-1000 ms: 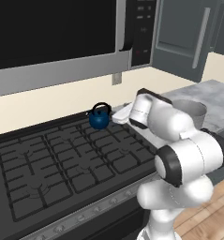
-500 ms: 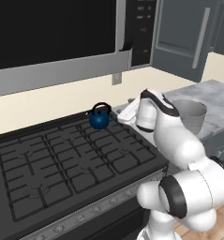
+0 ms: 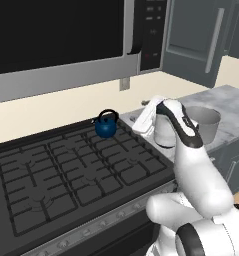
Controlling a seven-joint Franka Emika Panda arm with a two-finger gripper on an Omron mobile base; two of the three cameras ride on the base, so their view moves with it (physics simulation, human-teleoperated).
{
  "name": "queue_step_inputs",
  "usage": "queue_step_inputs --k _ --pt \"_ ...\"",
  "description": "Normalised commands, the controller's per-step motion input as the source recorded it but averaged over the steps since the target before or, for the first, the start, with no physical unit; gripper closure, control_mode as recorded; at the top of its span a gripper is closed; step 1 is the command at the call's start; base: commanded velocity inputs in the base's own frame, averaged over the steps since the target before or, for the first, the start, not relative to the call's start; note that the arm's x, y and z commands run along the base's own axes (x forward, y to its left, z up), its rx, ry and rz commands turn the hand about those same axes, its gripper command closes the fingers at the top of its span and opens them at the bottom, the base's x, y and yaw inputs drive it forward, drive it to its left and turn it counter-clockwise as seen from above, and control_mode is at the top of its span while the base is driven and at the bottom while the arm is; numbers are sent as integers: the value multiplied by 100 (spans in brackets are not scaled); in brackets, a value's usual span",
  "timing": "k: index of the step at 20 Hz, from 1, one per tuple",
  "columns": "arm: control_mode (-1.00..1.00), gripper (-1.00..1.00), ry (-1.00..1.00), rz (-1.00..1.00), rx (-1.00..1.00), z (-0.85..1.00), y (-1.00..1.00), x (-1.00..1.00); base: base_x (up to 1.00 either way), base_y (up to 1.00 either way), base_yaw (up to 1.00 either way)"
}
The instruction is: Pick the kettle from the cabinet and place it on a stove burner. Then pick the pot from the counter and place it on another stove burner. Finally, turn both burners on.
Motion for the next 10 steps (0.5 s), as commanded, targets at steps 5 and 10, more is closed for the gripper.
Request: queue_step_inputs --k 5,10 --pt "-100 -100 -22 7 -22 44 -5 -47 0 0 0" --pt "-100 -100 -24 6 -27 42 0 -49 0 0 0"
